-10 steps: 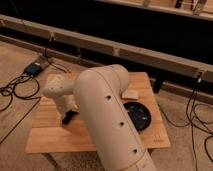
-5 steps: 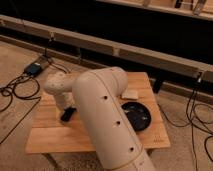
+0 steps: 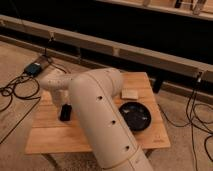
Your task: Push the eraser across the table
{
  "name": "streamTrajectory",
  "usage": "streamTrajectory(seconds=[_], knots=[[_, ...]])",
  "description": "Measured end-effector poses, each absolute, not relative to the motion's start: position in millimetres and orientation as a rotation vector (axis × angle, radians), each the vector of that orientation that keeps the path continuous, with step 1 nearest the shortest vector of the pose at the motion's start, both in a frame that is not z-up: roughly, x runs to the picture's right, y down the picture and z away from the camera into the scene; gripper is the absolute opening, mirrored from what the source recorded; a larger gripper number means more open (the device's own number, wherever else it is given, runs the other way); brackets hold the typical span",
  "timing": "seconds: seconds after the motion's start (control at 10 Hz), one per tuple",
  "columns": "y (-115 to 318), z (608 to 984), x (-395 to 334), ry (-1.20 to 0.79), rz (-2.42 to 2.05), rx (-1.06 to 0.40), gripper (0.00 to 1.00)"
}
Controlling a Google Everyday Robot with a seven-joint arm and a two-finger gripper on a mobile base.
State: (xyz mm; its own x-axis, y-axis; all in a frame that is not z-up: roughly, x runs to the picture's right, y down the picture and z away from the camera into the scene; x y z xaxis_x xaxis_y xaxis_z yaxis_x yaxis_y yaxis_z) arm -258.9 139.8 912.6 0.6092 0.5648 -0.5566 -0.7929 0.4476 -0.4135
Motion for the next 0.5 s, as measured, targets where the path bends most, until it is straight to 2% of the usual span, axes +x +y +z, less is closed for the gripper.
streamTrajectory(seconds=[0.5], knots=[[136, 897, -287, 0.347, 0.857, -0.737, 0.65]])
